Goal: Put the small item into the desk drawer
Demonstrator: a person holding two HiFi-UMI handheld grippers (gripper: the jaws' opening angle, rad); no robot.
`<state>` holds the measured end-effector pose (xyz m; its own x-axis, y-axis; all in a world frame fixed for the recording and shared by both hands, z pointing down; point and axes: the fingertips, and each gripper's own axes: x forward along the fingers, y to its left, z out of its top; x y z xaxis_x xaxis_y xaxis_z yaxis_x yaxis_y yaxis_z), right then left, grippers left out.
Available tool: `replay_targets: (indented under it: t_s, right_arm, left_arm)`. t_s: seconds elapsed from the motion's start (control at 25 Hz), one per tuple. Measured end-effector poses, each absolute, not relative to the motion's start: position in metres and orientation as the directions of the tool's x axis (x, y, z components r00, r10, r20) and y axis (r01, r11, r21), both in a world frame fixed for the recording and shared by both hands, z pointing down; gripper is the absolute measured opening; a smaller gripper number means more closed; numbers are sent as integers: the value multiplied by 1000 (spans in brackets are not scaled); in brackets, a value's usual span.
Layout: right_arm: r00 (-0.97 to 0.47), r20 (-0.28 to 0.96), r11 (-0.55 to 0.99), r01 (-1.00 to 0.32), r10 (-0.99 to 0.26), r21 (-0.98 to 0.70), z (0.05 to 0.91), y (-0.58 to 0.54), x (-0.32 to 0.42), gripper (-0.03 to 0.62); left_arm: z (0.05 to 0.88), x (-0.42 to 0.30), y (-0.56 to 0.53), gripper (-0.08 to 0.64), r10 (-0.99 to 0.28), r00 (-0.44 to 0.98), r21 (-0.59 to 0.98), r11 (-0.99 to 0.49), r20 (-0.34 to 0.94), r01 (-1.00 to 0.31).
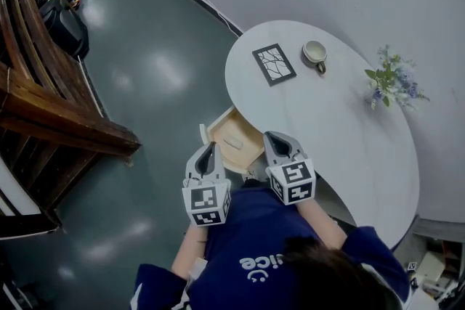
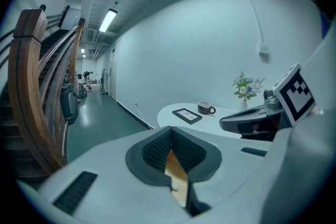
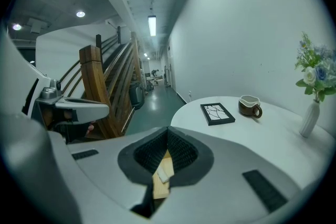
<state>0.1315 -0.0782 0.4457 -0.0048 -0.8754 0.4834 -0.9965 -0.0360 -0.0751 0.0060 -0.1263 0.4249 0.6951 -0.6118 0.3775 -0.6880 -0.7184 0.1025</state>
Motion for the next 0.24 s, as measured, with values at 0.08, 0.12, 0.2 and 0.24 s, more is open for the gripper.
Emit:
replay_targets:
  t_s: [0.08, 0.12, 0.2, 0.24]
  right_arm:
    - [-3, 483, -36, -997, -875, -71, 446, -78, 132, 6]
    - [-2, 483, -37, -997, -876, -71, 446, -79, 132, 6]
    - [-3, 482, -37, -997, -876, -73, 445, -80, 133, 7]
    - [-3, 482, -37, -997, -876, -74, 445, -80, 133, 6]
  left_arm:
    - [426, 7, -127, 3, -611, 695, 102, -719, 379, -687]
    - [426, 7, -127, 3, -609, 696, 102, -720, 379, -686]
    - [427, 8, -127, 3, -607, 699, 103, -723, 380, -683]
    - [427, 8, -128, 3, -605, 700, 104, -724, 380, -682]
